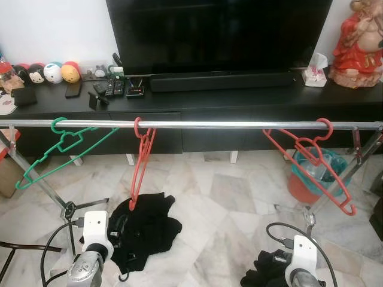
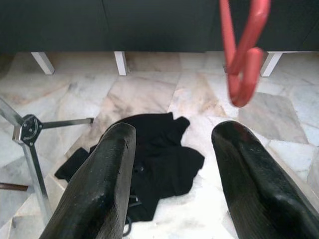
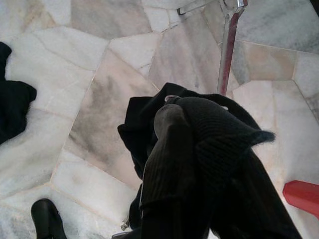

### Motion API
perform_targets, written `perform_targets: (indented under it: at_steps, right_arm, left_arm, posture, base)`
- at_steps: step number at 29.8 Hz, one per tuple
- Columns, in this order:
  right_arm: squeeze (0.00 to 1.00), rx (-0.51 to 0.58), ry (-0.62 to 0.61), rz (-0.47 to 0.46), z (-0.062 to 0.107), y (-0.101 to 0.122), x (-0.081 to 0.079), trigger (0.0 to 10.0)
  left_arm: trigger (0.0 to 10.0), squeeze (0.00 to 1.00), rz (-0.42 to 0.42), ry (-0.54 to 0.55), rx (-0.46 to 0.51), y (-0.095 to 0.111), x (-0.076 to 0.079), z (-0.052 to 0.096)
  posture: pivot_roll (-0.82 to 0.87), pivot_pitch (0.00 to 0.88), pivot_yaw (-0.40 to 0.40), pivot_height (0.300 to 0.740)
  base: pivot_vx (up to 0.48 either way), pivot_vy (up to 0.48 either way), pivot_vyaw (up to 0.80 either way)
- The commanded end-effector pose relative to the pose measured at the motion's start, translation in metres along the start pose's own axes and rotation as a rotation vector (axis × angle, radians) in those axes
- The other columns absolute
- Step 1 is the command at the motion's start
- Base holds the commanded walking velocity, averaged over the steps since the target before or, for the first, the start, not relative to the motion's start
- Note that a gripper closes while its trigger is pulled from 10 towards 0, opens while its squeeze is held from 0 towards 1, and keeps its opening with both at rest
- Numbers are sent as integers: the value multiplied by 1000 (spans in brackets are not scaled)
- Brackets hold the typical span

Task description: Hang hanger

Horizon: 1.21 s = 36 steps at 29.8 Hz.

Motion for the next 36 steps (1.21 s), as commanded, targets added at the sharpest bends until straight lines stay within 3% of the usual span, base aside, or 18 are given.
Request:
perform_targets:
  at_steps: [1,21,36]
  right_arm:
    - [0,15,0,-6,0,4,-1,10000]
    - [0,14,0,0,-1,4,1,10000]
    - [0,12,4,3,-1,4,1,10000]
  left_arm:
    - [10000,0,-17,-14,-1,-1,2,-1]
    - [10000,0,-12,-9,18,1,4,-1]
    - [10000,0,-2,6,17,0,3,0]
  posture:
    - [-45,0,38,740]
    - [-46,0,32,740]
    - [-43,0,26,740]
  base:
    - [0,0,0]
    - [0,-298,0]
    - [0,0,0]
Point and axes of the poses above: a point about 5 cm out from each wrist's last joint towards the gripper, its own z axis pointing back from the gripper into the wrist, its own y axis along the axis of the wrist's last joint, x = y × z, the point moved 2 cm from there along -z, pointing out of the wrist towards the gripper, and after that the axes turned 14 degrees about -z, right-handed, at the moved point
